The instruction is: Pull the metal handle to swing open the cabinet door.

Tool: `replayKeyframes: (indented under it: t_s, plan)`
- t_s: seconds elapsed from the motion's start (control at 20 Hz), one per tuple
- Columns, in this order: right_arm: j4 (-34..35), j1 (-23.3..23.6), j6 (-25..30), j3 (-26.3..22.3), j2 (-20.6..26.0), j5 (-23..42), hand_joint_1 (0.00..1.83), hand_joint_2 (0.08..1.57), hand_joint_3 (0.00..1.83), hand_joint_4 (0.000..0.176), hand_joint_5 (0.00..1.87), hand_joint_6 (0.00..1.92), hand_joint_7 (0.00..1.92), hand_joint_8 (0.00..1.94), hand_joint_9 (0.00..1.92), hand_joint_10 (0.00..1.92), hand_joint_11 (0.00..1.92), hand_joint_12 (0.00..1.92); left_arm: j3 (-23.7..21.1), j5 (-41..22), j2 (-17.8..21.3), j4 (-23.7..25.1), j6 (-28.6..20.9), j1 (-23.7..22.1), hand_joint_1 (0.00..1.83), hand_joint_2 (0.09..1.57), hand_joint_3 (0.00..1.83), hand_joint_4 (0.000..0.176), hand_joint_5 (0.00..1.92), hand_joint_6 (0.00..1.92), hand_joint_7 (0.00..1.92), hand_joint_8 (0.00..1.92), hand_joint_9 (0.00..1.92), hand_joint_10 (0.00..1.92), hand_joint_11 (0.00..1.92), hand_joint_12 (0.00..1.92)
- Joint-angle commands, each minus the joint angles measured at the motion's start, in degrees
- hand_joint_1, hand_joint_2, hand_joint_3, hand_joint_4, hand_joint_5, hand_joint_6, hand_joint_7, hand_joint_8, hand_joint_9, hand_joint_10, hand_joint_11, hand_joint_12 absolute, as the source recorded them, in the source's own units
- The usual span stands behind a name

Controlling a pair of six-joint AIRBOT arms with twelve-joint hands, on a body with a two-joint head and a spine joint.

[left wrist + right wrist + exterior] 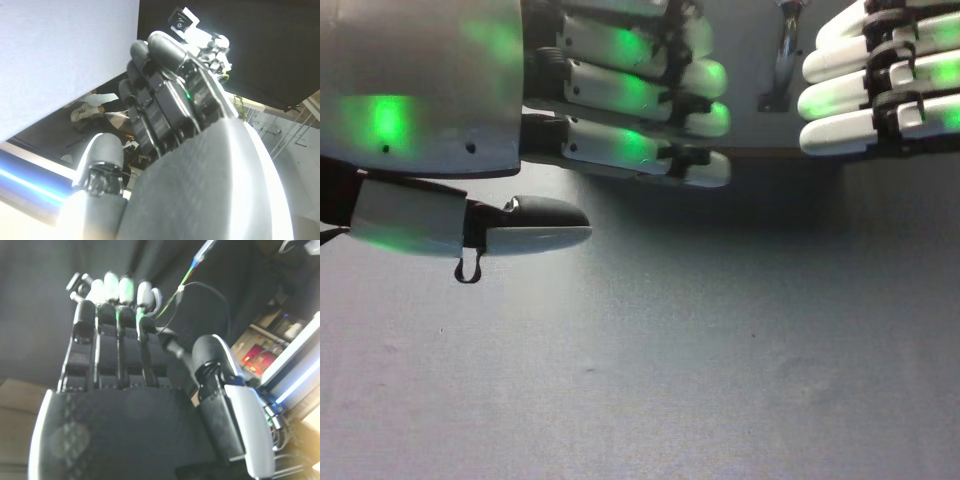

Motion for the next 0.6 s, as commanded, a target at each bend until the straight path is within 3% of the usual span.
replayKeyframes:
  t_s: [0.0,0.55]
  plan:
    - [5.5,0.3,0.0,-0.1,0.4,2.5,0.00,1.57,0.06,0.000,0.19,0.01,0.22,0.00,0.20,0.01,0.00,0.60,-0.2,-1.2,0.4,-5.3,0.4,-0.4,0.00,1.56,0.04,0.000,0.40,0.00,0.41,0.00,0.37,0.00,0.00,0.82]
    - [5.0,0.3,0.0,1.7,-1.9,-1.3,0.00,1.57,0.06,0.000,0.20,0.00,0.22,0.00,0.19,0.00,0.00,0.59,-0.2,-1.2,0.5,-5.3,0.4,-0.4,0.00,1.57,0.02,0.000,0.38,0.00,0.39,0.00,0.35,0.00,0.00,0.79]
